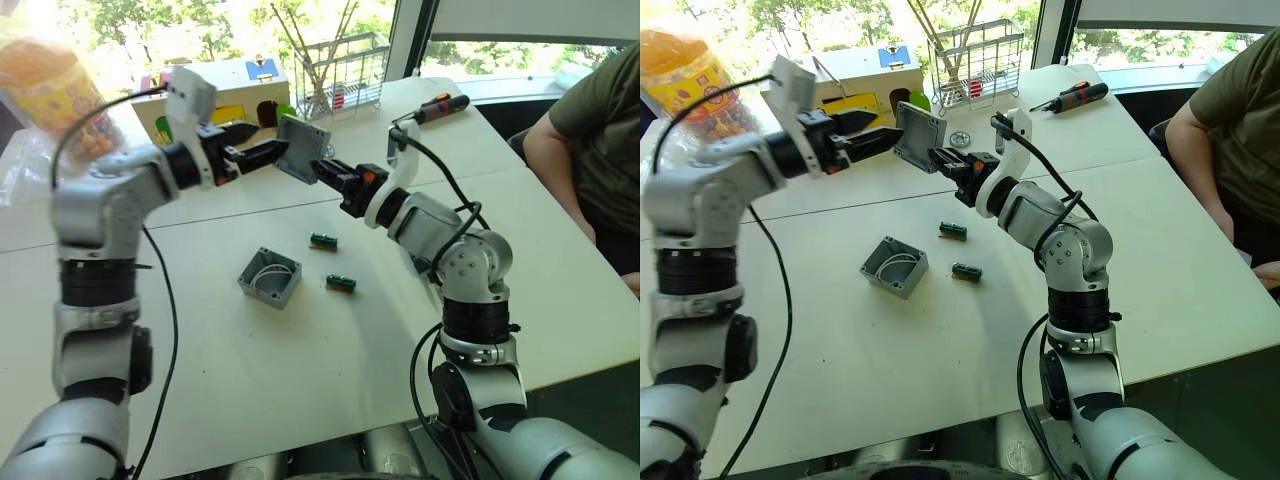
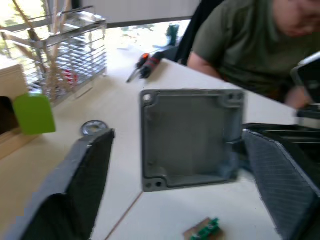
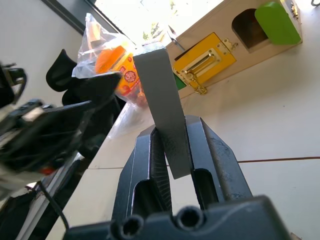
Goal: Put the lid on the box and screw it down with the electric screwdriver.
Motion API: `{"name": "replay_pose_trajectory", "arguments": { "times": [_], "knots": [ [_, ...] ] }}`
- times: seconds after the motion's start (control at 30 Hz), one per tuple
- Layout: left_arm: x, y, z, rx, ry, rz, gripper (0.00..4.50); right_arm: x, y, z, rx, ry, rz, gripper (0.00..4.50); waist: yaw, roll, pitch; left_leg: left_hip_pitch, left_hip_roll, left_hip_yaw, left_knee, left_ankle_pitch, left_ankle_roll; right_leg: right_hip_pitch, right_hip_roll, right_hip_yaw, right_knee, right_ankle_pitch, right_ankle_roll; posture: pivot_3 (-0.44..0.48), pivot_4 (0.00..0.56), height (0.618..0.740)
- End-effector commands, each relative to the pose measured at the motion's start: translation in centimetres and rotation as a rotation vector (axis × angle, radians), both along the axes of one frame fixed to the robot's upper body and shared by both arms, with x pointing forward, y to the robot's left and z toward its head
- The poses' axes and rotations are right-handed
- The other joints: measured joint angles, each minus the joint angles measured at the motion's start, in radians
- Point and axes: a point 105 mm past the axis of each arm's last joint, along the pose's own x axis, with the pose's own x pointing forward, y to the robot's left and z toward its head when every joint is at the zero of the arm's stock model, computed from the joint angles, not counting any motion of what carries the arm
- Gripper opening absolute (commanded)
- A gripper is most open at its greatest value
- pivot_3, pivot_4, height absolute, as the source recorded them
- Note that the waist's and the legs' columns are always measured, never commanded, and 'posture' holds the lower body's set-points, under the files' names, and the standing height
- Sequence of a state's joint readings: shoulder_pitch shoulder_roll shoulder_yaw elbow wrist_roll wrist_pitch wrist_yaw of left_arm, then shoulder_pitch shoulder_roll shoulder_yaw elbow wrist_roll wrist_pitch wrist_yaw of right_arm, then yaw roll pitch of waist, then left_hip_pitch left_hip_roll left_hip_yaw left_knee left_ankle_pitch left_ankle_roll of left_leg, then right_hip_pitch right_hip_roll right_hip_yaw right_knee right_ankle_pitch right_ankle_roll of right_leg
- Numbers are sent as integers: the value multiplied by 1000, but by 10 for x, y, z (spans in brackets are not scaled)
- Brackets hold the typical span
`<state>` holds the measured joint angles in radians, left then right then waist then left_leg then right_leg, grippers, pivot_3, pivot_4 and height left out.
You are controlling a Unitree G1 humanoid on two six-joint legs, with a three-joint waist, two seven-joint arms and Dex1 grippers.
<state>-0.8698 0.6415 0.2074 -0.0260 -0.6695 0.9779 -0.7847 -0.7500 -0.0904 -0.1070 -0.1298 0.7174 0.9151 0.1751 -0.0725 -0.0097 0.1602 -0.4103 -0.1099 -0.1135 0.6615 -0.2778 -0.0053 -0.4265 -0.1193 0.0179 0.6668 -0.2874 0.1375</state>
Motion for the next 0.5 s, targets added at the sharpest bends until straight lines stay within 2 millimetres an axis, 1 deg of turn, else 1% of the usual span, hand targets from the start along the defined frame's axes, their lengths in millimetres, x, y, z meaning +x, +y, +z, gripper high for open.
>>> {"name": "replay_pose_trajectory", "arguments": {
  "times": [0.03, 0.1, 0.13, 0.17, 0.2, 0.27, 0.33, 0.37, 0.43, 0.5],
  "knots": [
    [-13, 30, 16, -67, 2, 24, 4474, -3, -10, 28, -1, -178, -54, 86, 1, 0, 0, 0, 0, 0, 0, 0, 0, 0, 0, 0, 0, 0, 0, 0, 150, 740],
    [-4, 58, 14, -96, 20, 139, 4474, -9, -14, 38, -92, -334, -83, 86, 6, 0, 0, 0, 0, 0, 1, 0, 0, 0, 0, 0, 0, 0, 0, 0, 150, 740],
    [-1, 69, 9, -97, 39, 180, 4474, -16, -15, 40, -195, -452, -92, 86, 7, 0, 0, 0, -1, 0, 2, 0, 0, 1, 0, 0, 0, 0, 0, 0, 150, 740],
    [0, 75, 5, -95, 51, 201, 3968, -21, -14, 39, -265, -527, -88, 86, 6, 0, 0, 0, -1, 0, 2, 0, 0, 1, 0, 0, 0, 0, 0, 0, 150, 740],
    [1, 79, 2, -90, 61, 215, 3740, -26, -13, 37, -327, -592, -82, 86, 6, 0, 0, 0, -1, -1, 2, 0, 0, 0, 0, 0, 0, 0, 0, 0, 150, 740],
    [0, 83, -13, -26, 80, 225, 2770, -40, -8, 28, -477, -755, -38, 86, 5, 0, 0, 0, -2, -1, 1, 0, 0, 0, 0, 0, 0, 0, 0, 0, 150, 740],
    [-3, 86, -27, 21, 112, 222, 1678, -56, 0, 14, -632, -942, 16, 86, 5, 0, 0, 0, -2, -1, 1, 0, 1, 1, 0, 0, 0, 0, 0, 0, 150, 740],
    [-4, 87, -33, 42, 127, 217, 1203, -64, 3, 2, -718, -1044, 37, 86, 4, 0, 0, 0, -2, 0, 1, 0, 1, 1, 0, 0, 0, 0, 0, 0, 150, 740],
    [-6, 88, -39, 63, 143, 209, 82, -72, 9, -17, -837, -1198, 74, 86, 4, 0, 0, 0, -1, 0, 1, 0, 1, 0, 0, 0, 0, 0, 0, 0, 150, 740],
    [-8, 86, -46, 85, 163, 187, 11, -72, 10, -42, -1020, -1360, 108, 86, 5, 0, 0, 0, -1, 0, 2, 0, 0, 0, 1, 0, 0, 0, 0, 0, 150, 740]
  ]
}}
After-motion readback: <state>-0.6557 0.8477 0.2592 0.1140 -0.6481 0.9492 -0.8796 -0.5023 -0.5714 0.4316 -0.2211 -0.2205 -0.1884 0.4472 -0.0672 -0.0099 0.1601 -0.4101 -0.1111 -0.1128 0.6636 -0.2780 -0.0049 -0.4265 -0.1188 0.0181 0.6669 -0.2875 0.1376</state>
